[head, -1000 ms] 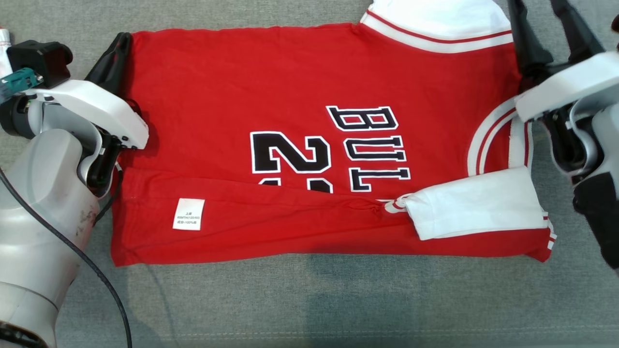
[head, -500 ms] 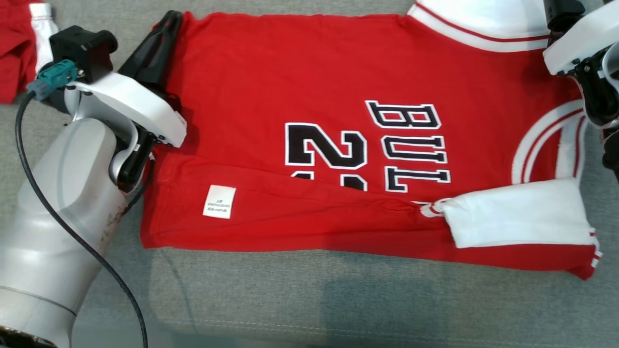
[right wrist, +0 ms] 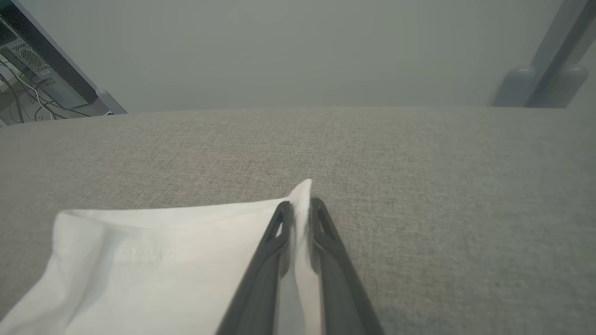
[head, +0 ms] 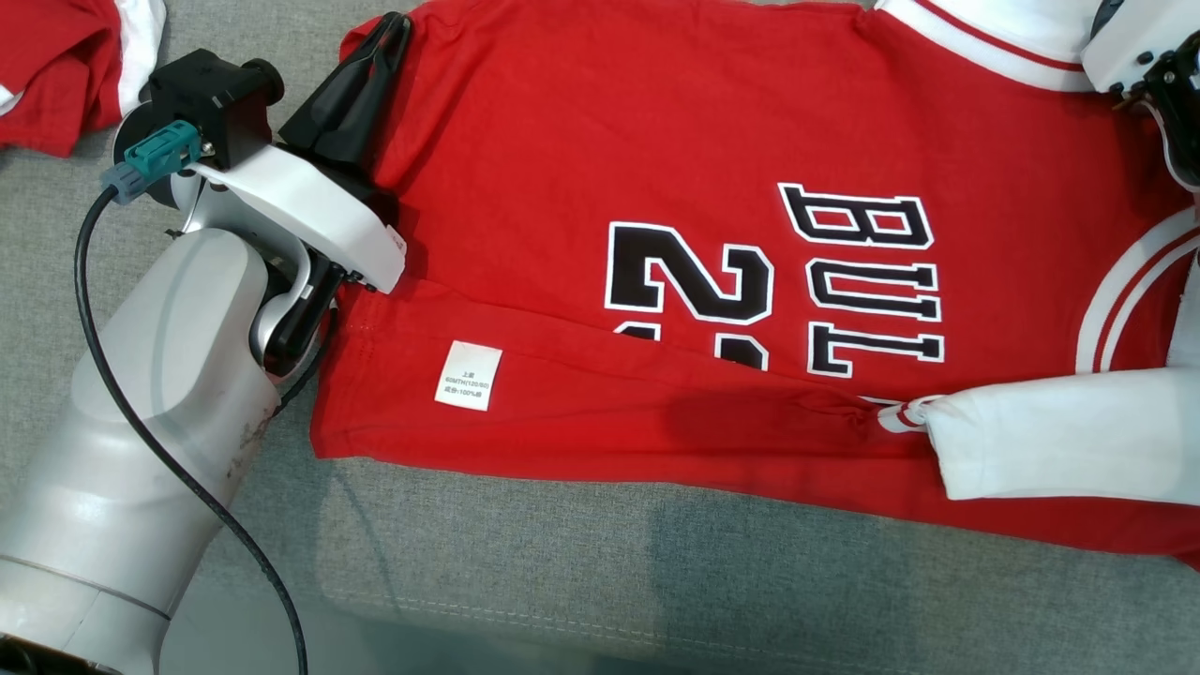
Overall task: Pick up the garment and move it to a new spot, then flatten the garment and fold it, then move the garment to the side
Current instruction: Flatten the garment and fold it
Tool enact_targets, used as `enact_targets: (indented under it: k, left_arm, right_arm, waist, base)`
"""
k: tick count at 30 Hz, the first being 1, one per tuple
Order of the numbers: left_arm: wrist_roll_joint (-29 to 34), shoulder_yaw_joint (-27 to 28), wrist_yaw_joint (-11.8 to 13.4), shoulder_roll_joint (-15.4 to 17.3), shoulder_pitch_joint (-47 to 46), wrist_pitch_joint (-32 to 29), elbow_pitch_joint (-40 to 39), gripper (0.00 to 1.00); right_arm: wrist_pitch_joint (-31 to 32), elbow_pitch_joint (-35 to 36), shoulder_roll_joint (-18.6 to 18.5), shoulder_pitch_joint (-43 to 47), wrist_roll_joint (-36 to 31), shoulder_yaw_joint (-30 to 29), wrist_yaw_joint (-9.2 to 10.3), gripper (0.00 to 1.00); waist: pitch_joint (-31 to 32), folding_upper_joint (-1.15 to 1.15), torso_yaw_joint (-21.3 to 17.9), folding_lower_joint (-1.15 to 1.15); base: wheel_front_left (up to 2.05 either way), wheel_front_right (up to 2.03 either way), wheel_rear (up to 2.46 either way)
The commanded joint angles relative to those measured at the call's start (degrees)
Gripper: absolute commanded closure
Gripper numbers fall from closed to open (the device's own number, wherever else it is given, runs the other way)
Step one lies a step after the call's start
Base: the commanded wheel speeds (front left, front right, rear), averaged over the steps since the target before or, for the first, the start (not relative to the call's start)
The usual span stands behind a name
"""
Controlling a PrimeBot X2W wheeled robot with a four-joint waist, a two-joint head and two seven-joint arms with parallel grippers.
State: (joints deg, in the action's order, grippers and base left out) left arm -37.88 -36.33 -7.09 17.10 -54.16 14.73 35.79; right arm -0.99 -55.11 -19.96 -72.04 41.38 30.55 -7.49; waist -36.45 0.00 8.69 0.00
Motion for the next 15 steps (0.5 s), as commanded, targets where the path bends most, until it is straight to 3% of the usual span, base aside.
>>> enact_targets:
  k: [1, 9, 15]
  left_arm:
    - [0.3, 1.6, -0.4, 2.3, -0.4, 0.3, -1.1, 1.0]
    - [0.3, 2.3, -0.4, 3.4, 0.2, 0.3, -1.0, 1.0]
    - [-1.2, 2.5, -0.4, 6.0, 2.4, 0.3, -1.5, 1.0]
  right_arm:
    - [-0.1, 0.6, 1.0, 0.3, 0.5, 0.6, 0.0, 1.0]
    - [-4.9, 3.8, 0.1, 1.0, 2.9, 2.7, 0.0, 1.0]
    - [-5.9, 11.1, -3.3, 5.1, 8.9, 4.9, 0.0, 1.0]
  waist:
    - [0.0, 0.0, 0.0, 0.0]
    - [1.2, 0.0, -1.5, 0.0]
    - [3.5, 0.0, -3.6, 0.0]
  base:
    - [0.0, 0.0, 0.0]
    - [0.0, 0.0, 0.0]
    - [0.0, 0.0, 0.0]
